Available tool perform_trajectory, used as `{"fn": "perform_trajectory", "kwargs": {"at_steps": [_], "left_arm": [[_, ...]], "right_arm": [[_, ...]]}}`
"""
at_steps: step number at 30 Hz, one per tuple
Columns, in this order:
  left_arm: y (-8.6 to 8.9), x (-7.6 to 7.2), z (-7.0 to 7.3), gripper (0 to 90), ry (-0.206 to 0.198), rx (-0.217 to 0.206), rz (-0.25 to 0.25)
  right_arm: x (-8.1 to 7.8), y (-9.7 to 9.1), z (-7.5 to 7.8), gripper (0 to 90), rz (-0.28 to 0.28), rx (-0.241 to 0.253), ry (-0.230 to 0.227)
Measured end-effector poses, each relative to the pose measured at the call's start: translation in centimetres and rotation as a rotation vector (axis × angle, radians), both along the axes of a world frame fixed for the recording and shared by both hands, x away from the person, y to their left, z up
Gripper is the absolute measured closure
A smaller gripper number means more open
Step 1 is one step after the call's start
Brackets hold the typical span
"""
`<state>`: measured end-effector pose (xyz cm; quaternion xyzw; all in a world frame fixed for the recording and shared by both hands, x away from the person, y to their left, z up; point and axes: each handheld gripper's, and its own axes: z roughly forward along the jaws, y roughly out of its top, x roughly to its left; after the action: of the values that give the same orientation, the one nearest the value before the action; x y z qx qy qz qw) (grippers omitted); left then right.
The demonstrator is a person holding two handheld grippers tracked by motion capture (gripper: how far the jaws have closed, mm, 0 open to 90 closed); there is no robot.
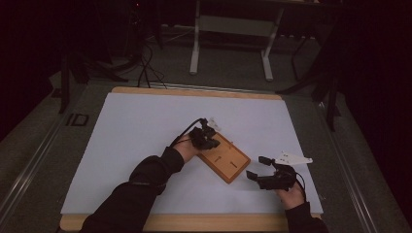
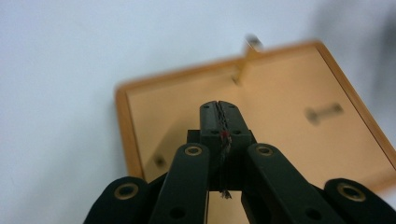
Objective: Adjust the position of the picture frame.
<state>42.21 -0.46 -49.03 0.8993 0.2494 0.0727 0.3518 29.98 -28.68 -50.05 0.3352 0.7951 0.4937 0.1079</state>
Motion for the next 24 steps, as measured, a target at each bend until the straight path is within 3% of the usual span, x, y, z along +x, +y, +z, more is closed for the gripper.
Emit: {"fn": "perform_trajectory", "kwargs": {"at_steps": [3, 11, 18, 24], "left_arm": [[-0.8, 1.8, 0.0, 90.0, -0.004, -0.023, 0.019], [-2.9, 5.7, -1.0, 90.0, 0.0, 0.029, 0.056], [-2.8, 6.9, -1.7, 90.0, 0.007, 0.076, 0.058], [-2.9, 6.9, -2.4, 90.0, 0.022, 0.09, 0.052]], "right_arm": [[0.0, 0.2, -0.2, 15.8, 0.006, -0.01, -0.001], [0.0, 0.3, -0.4, 15.9, 0.014, -0.005, 0.003], [-0.2, 0.4, -0.5, 15.9, 0.025, -0.011, 0.001], [-0.1, 0.3, -0.4, 15.8, 0.019, -0.01, 0.002]]}}
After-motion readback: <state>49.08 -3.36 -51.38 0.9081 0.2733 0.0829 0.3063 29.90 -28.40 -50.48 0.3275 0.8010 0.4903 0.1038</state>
